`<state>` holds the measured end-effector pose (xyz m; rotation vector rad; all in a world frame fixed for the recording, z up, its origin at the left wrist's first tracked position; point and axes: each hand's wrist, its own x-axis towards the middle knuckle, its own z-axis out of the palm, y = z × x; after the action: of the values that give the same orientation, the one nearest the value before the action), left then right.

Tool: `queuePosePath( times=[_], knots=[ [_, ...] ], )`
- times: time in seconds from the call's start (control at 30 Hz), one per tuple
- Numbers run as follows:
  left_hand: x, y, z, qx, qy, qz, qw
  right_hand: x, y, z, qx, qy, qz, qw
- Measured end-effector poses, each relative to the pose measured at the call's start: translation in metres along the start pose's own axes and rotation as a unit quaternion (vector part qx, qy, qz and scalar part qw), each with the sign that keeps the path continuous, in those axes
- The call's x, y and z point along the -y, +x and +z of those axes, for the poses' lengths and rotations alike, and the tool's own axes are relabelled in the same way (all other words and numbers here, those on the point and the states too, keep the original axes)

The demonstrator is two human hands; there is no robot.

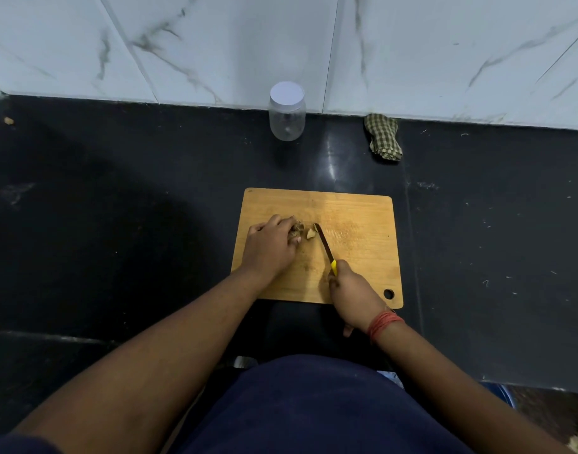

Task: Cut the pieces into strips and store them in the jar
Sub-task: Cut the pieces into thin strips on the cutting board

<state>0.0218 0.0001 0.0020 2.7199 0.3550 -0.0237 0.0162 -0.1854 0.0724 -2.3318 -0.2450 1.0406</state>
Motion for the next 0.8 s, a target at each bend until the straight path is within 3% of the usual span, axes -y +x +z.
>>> queuePosePath(
  times=[0.73,0.8],
  knots=[
    [0.001,0.001,0.000,0.003,-0.037,-0.016,0.999,0.046,0.054,0.005,-0.010,-0.064,0.002,0.998],
    [0.002,0.002,-0.001,0.001,-0.039,-0.021,0.999,0.057,0.047,0.004,0.011,-0.155,0.022,0.988]
  ],
)
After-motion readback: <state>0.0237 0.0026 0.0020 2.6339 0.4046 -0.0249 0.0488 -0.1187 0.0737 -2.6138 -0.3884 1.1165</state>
